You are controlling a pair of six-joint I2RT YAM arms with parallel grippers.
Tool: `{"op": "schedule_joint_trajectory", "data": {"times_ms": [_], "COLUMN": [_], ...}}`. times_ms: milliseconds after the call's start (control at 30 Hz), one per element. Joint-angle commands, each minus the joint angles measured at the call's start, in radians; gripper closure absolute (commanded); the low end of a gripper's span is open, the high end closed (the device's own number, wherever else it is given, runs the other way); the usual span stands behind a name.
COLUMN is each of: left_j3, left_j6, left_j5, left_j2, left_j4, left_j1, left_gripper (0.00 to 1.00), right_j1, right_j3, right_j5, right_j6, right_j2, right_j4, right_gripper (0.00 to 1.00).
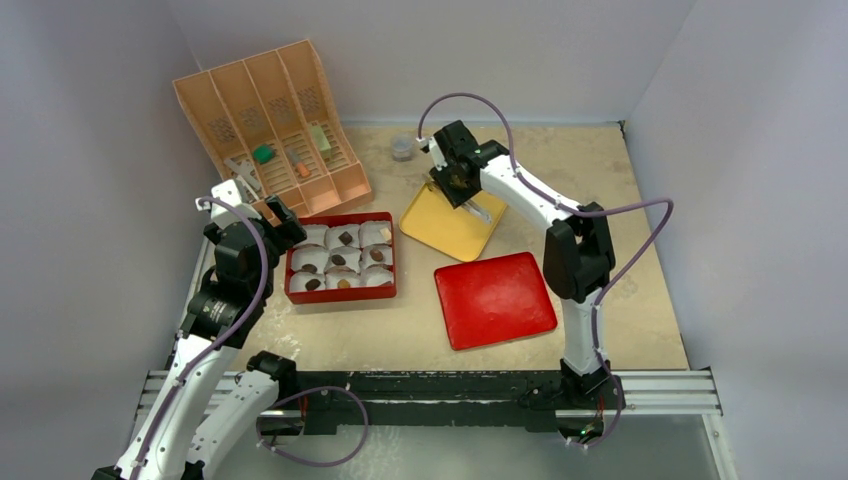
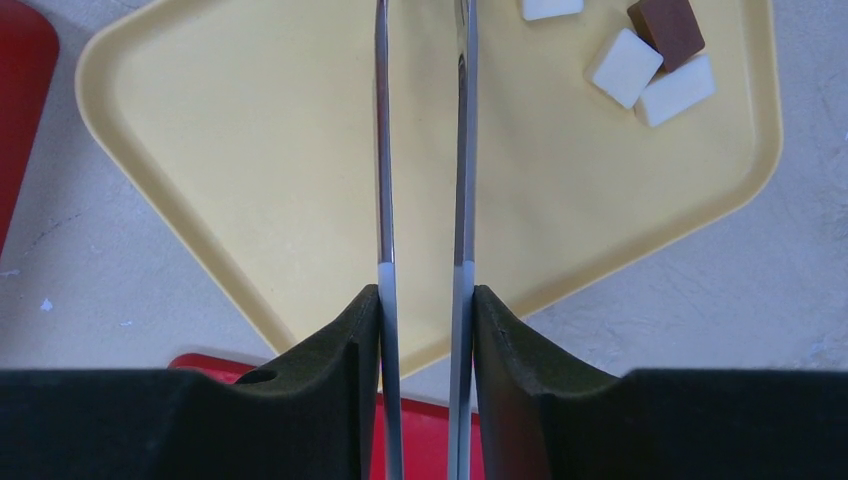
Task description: Pack the chocolate
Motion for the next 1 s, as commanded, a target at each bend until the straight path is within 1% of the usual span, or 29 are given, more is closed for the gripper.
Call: {"op": "schedule_joint_trajectory", "data": {"times_ms": [0, 100, 233, 433, 833, 967], "left_j3": [0.024, 0.024, 0.025, 0.025, 0.025, 0.024], "left_j6": [0.016, 0.016, 0.016, 0.016, 0.017, 0.017], "left_j5": [0.001, 0.001, 0.002, 0.004, 0.001, -0.001], "left_j2": [-0.005, -0.005, -0.005, -0.006, -0.006, -0.006], "left_j4": [0.043, 0.043, 0.042, 0.045, 0.044, 0.042], "left_j1": [-0.004, -0.004, -0.004, -0.004, -0.004, -0.004], "left_gripper": [0.15, 0.15, 0.15, 0.15, 0.15, 0.15], "right_j1": [0.0, -0.001, 0.0, 0.002, 0.014, 0.023], "right_j3": [0.008, 0.016, 0.023, 0.034, 0.036, 0.036], "right_j5": [0.005, 0.011, 0.016, 0.021, -0.02, -0.063], "right_j6": [0.007, 0.014, 0.023, 0.027, 0.092, 0.115], "right_j2": [-0.065, -0.048, -0.041, -0.059, -0.153, -0.185], "right_j4": [-0.002, -0.01, -0.019, -0.029, -0.004, 0.02], "right_gripper": [0.63, 0.61, 0.6, 0.67, 0.69, 0.69]}}
